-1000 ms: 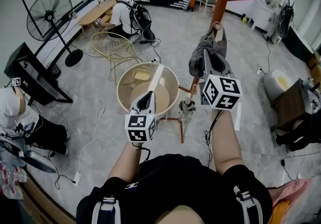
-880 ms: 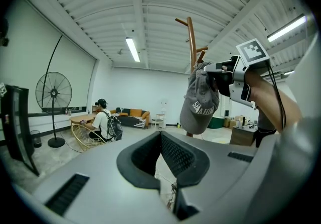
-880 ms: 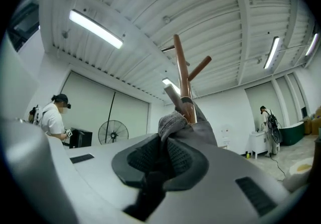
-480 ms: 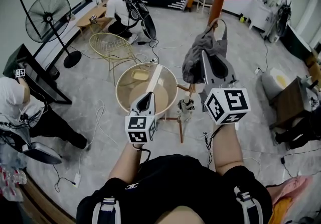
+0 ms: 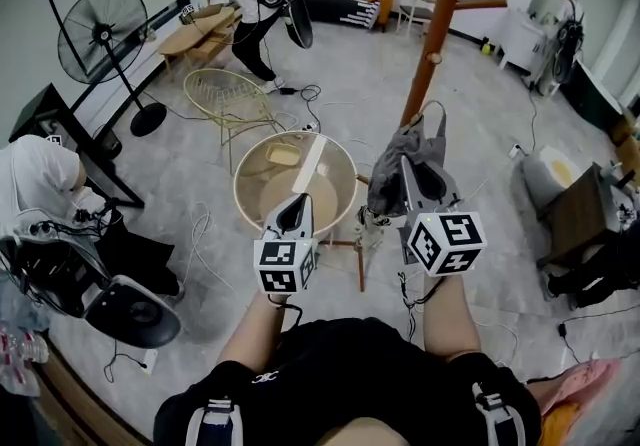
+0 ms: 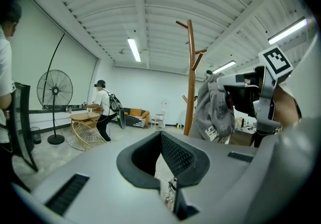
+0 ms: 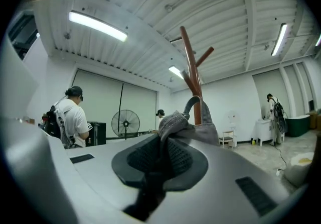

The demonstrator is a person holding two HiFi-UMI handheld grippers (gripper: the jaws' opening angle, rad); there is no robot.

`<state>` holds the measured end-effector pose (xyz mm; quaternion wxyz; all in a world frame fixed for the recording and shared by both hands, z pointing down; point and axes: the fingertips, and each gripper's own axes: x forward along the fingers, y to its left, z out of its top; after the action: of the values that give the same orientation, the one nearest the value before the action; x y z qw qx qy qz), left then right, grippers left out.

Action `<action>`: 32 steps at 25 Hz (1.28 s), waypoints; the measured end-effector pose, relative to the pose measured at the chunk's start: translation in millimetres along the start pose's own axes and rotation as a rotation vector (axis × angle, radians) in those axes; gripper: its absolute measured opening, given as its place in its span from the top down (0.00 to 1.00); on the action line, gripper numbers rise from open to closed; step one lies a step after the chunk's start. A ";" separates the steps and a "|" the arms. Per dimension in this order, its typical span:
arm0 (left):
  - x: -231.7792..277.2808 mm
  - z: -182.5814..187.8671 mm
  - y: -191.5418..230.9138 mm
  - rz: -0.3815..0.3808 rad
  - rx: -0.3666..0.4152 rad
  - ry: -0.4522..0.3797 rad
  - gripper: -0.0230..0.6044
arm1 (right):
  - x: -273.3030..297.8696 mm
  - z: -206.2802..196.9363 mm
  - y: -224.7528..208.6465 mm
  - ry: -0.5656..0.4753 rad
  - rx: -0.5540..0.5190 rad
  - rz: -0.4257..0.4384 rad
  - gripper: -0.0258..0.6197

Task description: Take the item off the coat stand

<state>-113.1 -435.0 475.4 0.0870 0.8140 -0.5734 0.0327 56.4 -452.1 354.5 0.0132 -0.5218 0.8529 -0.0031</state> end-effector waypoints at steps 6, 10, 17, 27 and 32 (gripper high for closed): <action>2.7 -1.4 -1.6 -0.001 -0.003 0.012 0.93 | 0.9 -59.2 -6.1 0.134 0.032 -0.019 0.89; 8.7 -12.5 6.9 -0.002 -0.003 0.032 0.94 | 12.0 -92.3 -1.2 0.188 0.019 -0.030 0.89; 41.8 -25.5 25.3 0.007 -0.006 0.043 0.93 | 52.5 -140.4 -3.9 0.221 0.067 -0.002 0.88; 50.6 -26.4 56.2 -0.016 -0.021 0.039 0.94 | 81.6 -148.6 16.4 0.213 0.057 -0.002 0.88; 61.6 -14.0 33.3 -0.018 -0.011 0.037 0.94 | 78.2 -134.5 -3.6 0.197 0.060 0.005 0.88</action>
<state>-122.7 -500.5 502.0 0.1024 0.8179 -0.5645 0.0437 20.5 -524.5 487.5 -0.0552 -0.5163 0.8509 -0.0801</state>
